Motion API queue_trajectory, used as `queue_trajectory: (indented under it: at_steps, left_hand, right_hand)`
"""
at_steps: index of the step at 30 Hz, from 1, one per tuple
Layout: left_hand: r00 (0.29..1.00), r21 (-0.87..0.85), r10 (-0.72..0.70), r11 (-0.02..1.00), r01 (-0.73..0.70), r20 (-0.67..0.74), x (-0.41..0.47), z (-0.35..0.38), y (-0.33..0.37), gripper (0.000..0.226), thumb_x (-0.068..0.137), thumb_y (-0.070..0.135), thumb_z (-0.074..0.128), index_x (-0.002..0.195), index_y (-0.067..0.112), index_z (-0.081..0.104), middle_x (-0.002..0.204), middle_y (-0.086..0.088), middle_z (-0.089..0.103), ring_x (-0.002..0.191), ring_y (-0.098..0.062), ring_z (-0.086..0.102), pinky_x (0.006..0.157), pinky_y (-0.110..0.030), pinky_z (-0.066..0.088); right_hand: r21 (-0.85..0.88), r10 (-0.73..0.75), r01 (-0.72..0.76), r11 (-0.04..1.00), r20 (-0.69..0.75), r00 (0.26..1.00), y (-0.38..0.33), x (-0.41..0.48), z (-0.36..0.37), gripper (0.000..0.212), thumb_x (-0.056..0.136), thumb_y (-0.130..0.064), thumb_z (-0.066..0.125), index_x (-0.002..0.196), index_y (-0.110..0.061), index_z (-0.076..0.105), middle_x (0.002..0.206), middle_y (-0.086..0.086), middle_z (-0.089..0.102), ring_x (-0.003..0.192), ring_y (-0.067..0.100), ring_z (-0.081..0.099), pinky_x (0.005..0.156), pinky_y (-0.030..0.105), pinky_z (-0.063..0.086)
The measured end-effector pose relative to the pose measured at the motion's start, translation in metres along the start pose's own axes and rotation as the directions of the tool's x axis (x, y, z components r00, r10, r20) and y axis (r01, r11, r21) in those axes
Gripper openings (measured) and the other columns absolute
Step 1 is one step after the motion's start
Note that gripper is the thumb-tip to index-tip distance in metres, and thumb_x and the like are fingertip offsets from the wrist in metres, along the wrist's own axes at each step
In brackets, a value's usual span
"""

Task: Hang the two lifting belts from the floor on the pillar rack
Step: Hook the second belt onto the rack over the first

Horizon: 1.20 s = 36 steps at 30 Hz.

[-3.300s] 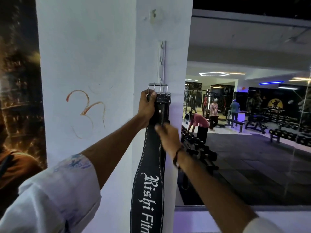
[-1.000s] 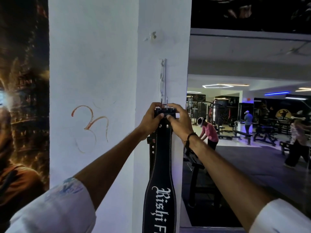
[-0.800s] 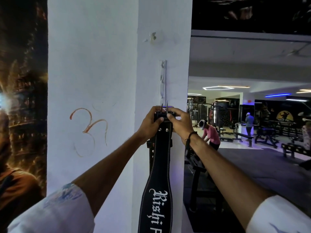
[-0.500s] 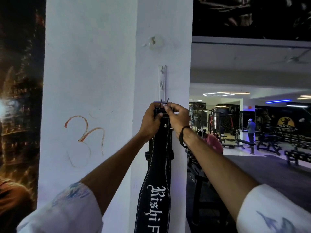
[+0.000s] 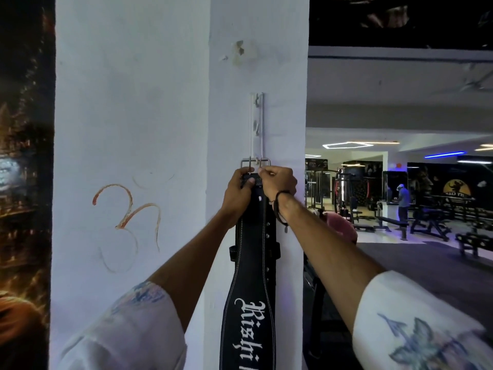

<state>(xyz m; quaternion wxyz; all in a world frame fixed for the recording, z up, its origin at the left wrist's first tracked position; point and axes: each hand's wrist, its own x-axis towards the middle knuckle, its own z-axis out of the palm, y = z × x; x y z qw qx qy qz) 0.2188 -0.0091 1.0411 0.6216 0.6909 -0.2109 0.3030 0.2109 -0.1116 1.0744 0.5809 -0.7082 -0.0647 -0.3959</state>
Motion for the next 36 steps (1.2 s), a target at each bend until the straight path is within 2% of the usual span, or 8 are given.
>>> queue_trajectory:
  at_steps: [6,9,15,21,25,28,32,36]
  left_hand:
    - [0.987,0.212,0.031,0.977,0.003,-0.156,-0.004,0.000,0.011,0.041,0.091,0.061,0.051,0.115,0.034,0.069,0.110,0.005,0.074,0.102,-0.019,0.068,0.092,-0.043,0.055]
    - [0.970,0.331,0.034,0.942,0.049,-0.241,0.000,0.001,0.015,0.040,0.094,0.059,0.050,0.113,0.032,0.073,0.107,0.002,0.075,0.099,-0.025,0.067,0.080,-0.035,0.048]
    - [0.963,0.461,-0.051,0.870,0.173,-0.264,0.019,-0.005,0.034,0.038,0.086,0.056,0.056,0.092,0.026,0.080,0.093,-0.005,0.076,0.091,-0.031,0.070,0.080,-0.037,0.057]
    - [0.980,0.423,-0.085,0.893,0.155,-0.180,0.014,-0.008,0.028,0.036,0.092,0.053,0.056,0.114,0.032,0.075,0.110,-0.010,0.075,0.103,-0.035,0.069,0.091,-0.047,0.057]
    - [0.998,0.382,-0.044,0.922,0.057,-0.042,-0.002,-0.014,0.027,0.037,0.101,0.031,0.051,0.137,0.029,0.061,0.133,-0.011,0.066,0.121,-0.035,0.061,0.095,-0.053,0.055]
    - [1.000,0.516,0.003,0.856,-0.010,0.014,-0.020,-0.022,0.034,0.042,0.102,0.020,0.048,0.142,0.029,0.055,0.138,-0.011,0.059,0.115,-0.039,0.063,0.090,-0.054,0.057]
    - [0.993,0.799,0.034,0.591,-0.111,0.112,-0.048,-0.035,0.047,0.043,0.106,0.034,0.040,0.148,0.030,0.039,0.148,-0.009,0.047,0.123,-0.040,0.056,0.093,-0.051,0.050]
    - [0.986,0.882,0.071,0.441,-0.165,0.149,-0.075,-0.040,0.062,0.063,0.106,0.041,0.036,0.159,0.014,0.015,0.160,-0.013,0.033,0.143,-0.038,0.038,0.104,-0.055,0.041]
  right_hand:
    - [-0.003,0.060,-0.060,0.998,-0.004,0.998,-0.005,-0.002,-0.005,0.022,0.084,-0.033,0.068,0.094,-0.017,0.079,0.076,0.001,0.072,0.079,0.024,0.068,0.071,0.028,0.054]
    - [-0.025,0.100,-0.100,0.995,-0.012,0.995,-0.008,0.000,-0.004,0.023,0.079,-0.037,0.070,0.078,-0.016,0.077,0.060,-0.004,0.062,0.074,0.026,0.069,0.070,0.031,0.058]
    - [-0.095,0.173,-0.168,0.981,0.046,0.984,-0.018,0.009,-0.005,0.027,0.075,-0.042,0.074,0.085,-0.017,0.078,0.084,0.004,0.075,0.079,0.026,0.071,0.072,0.032,0.060]
    - [-0.147,0.197,-0.174,0.974,0.157,0.968,-0.018,0.010,-0.011,0.024,0.077,-0.035,0.076,0.091,-0.015,0.078,0.089,0.007,0.076,0.079,0.025,0.072,0.075,0.038,0.063]
    - [-0.124,0.266,-0.236,0.964,0.362,0.893,-0.028,0.004,-0.025,0.035,0.090,-0.010,0.059,0.122,-0.022,0.067,0.111,0.009,0.069,0.089,0.024,0.069,0.081,0.037,0.060]
    - [-0.024,0.277,-0.302,0.953,0.471,0.838,-0.032,-0.019,-0.048,0.048,0.097,-0.001,0.045,0.139,-0.023,0.054,0.105,0.006,0.060,0.079,0.017,0.058,0.081,0.033,0.051]
    - [-0.335,0.131,0.039,0.941,0.470,0.873,-0.023,-0.051,-0.079,0.038,0.100,-0.017,0.046,0.138,-0.017,0.055,0.127,0.009,0.062,0.113,0.028,0.059,0.092,0.034,0.049]
    - [-0.549,-0.024,0.337,0.765,0.498,0.867,-0.008,-0.073,-0.096,0.059,0.104,-0.043,0.033,0.155,-0.014,0.021,0.165,0.011,0.013,0.152,0.030,0.015,0.119,0.045,0.024]
